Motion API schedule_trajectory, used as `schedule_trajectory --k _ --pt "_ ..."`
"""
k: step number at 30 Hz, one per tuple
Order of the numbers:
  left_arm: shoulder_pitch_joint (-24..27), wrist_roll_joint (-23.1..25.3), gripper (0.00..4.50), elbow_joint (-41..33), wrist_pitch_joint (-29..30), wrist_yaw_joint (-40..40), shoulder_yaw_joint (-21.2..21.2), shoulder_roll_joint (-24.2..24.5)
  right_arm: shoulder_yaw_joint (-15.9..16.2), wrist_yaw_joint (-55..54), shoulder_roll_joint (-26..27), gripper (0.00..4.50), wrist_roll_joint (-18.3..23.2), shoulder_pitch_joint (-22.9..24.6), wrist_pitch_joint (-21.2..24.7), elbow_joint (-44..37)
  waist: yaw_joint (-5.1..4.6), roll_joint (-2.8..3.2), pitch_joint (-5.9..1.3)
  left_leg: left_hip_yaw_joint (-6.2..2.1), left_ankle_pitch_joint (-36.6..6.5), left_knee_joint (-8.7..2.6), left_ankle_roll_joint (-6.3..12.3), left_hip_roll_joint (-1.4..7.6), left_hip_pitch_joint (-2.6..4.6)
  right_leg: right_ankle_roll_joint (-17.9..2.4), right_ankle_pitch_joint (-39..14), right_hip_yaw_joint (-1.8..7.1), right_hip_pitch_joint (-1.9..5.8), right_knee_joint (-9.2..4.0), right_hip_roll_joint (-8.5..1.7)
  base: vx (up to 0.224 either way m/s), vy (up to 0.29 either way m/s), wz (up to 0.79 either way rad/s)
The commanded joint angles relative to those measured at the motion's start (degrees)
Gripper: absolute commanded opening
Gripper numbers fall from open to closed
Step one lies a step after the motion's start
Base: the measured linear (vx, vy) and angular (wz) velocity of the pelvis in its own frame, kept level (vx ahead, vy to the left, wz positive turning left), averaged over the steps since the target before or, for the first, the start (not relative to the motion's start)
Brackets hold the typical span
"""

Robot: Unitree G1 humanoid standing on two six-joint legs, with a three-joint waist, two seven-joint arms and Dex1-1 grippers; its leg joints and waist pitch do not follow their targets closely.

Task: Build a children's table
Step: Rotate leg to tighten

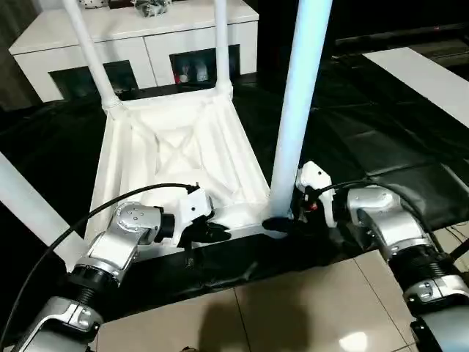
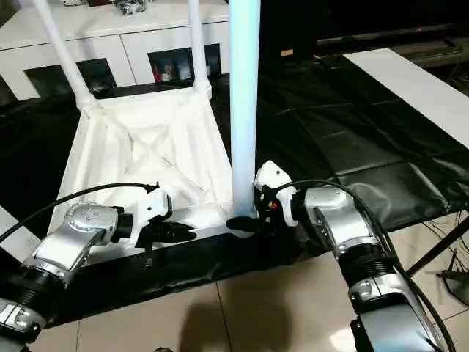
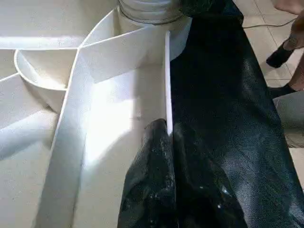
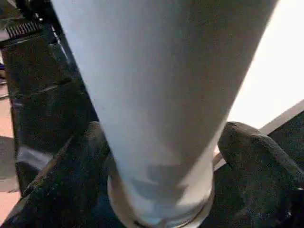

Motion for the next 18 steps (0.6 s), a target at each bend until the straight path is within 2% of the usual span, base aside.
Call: schedule_trajectory --k 1,2,7,8,10,13,16,17,18 --pt "0.4 -0.6 0.00 -2.1 0.3 -1.3 -0.3 0.1 0.4 0.6 -0.1 3.60 0.7 0.5 0.5 -1.5 0.08 -0.57 -4.15 0.09 -11.9 -3.90 4.91 1.39 1.10 -15.3 -6.3 0.93 3.17 -2.16 -0.51 0.000 0.000 0.00" --pt "0.5 -0.7 0.00 -2.1 0.3 -1.3 -0.4 0.2 0.4 0.6 -0.1 3.37 0.7 0.5 0.6 -1.5 0.08 -0.56 -4.16 0.13 -11.5 -3.84 5.09 1.37 1.11 -15.4 -5.9 0.91 3.15 -2.15 -0.49 0.000 0.000 0.00" --pt "0.6 -0.6 0.00 -2.1 0.3 -1.3 -0.6 0.5 0.6 1.3 -0.5 3.10 0.4 0.8 1.2 -1.8 0.11 -0.53 -4.15 0.12 -11.4 -3.80 5.26 1.34 1.10 -15.5 -6.2 0.88 3.23 -2.16 -0.49 0.000 0.000 0.00" --pt "0.6 -0.6 0.00 -2.1 0.3 -1.3 -0.6 0.5 0.6 1.3 -0.5 2.88 0.4 0.8 1.2 -1.8 0.10 -0.57 -4.19 0.12 -11.4 -3.77 5.25 1.31 1.11 -15.4 -6.2 0.87 3.24 -2.17 -0.47 0.000 0.000 0.00" --pt "0.7 -0.6 0.00 -2.1 0.5 -1.4 -0.7 0.5 1.0 1.5 -0.8 2.74 -0.2 0.9 0.9 -1.7 0.12 -0.53 -4.21 0.11 -11.2 -3.75 5.19 1.34 1.14 -15.5 -6.2 0.88 3.20 -2.14 -0.48 0.000 0.000 0.00" --pt "0.7 -0.4 0.00 -2.2 0.8 -1.6 -1.0 0.6 1.6 1.4 -1.1 2.68 -1.3 1.2 0.1 -1.2 0.14 -0.55 -4.23 0.12 -11.0 -3.71 5.20 1.32 1.13 -15.5 -5.7 0.87 3.22 -2.10 -0.45 0.000 0.000 0.00" --pt "0.3 1.3 0.00 -0.9 1.8 1.3 -1.2 0.0 0.7 -2.5 0.5 2.65 -1.6 0.8 0.4 0.9 0.06 -0.61 -4.17 0.14 -10.8 -3.70 5.35 1.30 1.07 -15.6 -5.9 0.89 3.20 -2.09 -0.44 0.000 0.000 0.00" --pt "-0.1 2.0 0.00 -0.1 2.1 2.9 -1.2 -0.4 0.3 -4.8 1.4 2.64 -2.0 0.5 0.4 1.9 -0.01 -0.63 -3.93 0.15 -12.5 -3.91 4.87 1.30 1.08 -15.2 -8.3 0.90 3.17 -2.35 -0.51 0.000 0.000 0.00" --pt "-1.5 2.9 0.00 2.1 3.1 7.2 -0.4 -2.4 -1.5 -13.1 4.2 2.64 -2.6 -0.8 1.2 5.4 -0.15 -0.68 -3.63 0.12 -15.5 -4.23 3.75 1.33 1.27 -14.3 -12.5 0.94 3.02 -2.83 -0.55 0.000 0.000 0.00"
